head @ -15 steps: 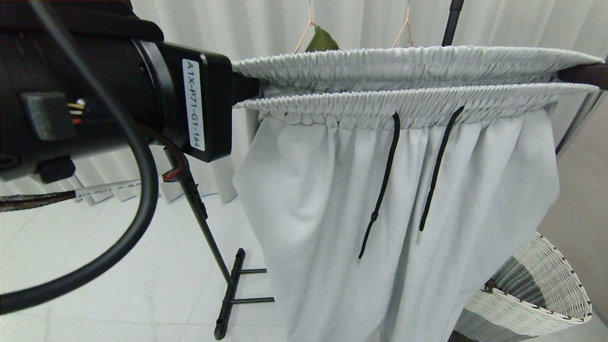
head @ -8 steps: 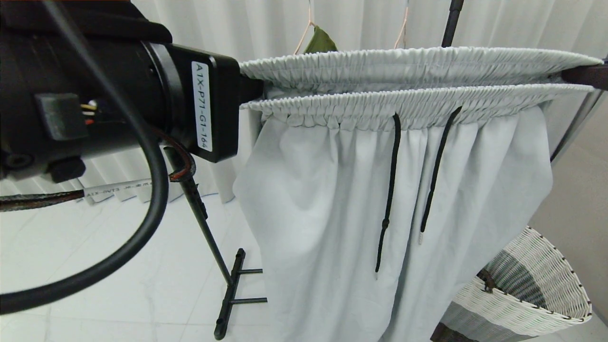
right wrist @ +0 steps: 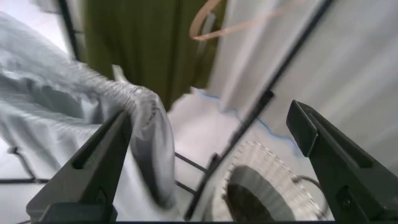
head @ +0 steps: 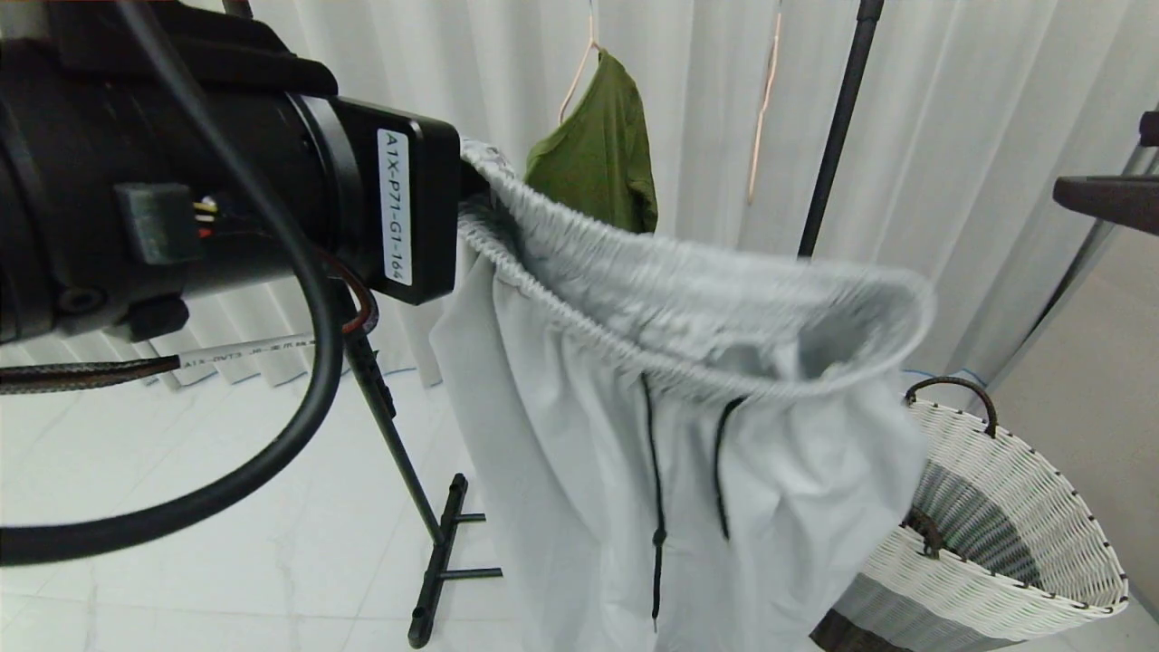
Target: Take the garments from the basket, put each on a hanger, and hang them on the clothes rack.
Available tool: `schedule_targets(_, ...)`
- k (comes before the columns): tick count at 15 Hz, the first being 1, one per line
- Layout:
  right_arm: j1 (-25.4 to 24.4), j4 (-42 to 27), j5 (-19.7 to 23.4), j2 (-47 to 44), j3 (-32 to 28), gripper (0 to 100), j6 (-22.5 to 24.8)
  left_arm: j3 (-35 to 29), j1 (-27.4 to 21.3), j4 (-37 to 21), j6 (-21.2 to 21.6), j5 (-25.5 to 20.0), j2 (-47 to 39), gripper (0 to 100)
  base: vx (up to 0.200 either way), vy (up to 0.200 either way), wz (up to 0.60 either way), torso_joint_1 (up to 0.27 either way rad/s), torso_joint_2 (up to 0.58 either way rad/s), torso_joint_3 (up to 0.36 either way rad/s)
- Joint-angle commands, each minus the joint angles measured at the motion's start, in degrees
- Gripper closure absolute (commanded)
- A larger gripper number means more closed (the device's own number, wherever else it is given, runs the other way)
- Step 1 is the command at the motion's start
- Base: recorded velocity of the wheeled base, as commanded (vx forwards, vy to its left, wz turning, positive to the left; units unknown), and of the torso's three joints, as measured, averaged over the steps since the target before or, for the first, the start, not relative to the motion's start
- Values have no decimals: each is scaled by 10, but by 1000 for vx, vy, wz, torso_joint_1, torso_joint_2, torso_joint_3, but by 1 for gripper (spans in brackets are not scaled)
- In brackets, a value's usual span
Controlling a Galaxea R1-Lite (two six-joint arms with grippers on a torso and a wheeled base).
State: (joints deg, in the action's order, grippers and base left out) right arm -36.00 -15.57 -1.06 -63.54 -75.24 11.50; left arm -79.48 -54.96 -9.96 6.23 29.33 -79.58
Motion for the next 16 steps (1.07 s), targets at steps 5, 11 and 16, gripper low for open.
schedule_targets(5, 39, -5, -2, 15, 4, 0, -1, 7, 16, 0, 2, 11, -3, 100, 0, 0, 0, 0, 0, 0)
schedule_targets(11, 251, -75, -123, 8, 77, 0, 75, 54, 78, -1, 54, 43, 44, 100, 0, 0, 0, 0, 0, 0)
schedule_targets(16, 304, -75, -123, 20, 98, 0, 128, 64, 87, 0, 65, 44, 52, 100, 0, 0, 0, 0, 0, 0)
